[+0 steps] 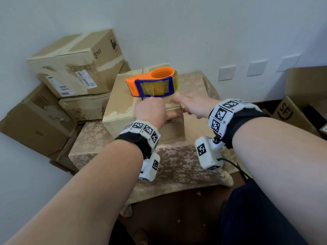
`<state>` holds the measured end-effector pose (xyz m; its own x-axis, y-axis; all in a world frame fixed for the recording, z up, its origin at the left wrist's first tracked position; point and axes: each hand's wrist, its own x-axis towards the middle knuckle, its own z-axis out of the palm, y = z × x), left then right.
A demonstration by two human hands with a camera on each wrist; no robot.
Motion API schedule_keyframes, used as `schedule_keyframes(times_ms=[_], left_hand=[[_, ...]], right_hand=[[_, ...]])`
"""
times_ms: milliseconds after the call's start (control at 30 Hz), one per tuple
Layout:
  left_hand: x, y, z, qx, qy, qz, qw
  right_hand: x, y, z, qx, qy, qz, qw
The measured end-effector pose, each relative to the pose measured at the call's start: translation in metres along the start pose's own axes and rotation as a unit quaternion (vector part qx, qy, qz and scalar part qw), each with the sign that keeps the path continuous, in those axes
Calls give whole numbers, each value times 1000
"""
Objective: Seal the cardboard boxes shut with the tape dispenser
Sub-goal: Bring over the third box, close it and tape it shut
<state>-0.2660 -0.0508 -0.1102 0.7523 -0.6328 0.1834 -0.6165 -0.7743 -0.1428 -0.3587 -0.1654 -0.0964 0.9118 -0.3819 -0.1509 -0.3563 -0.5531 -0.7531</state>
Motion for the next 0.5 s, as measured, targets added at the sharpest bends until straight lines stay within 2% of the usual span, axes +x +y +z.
schedule_keyframes(times_ms=[100, 267, 367, 500], left_hand=[[-2, -2, -1, 18, 5, 20, 1000], [-3, -13, -1, 63, 19, 88, 994], [-1, -19, -3, 69, -1, 114, 991], [8, -39, 0, -25, -30, 119, 992]], right_hand=[[4, -1, 3, -42, 4, 1, 999], [-2, -7, 4, -131, 8, -38, 991], [-9, -11, 1, -190, 1, -60, 980], [-9, -13, -1, -215, 12, -47, 975]])
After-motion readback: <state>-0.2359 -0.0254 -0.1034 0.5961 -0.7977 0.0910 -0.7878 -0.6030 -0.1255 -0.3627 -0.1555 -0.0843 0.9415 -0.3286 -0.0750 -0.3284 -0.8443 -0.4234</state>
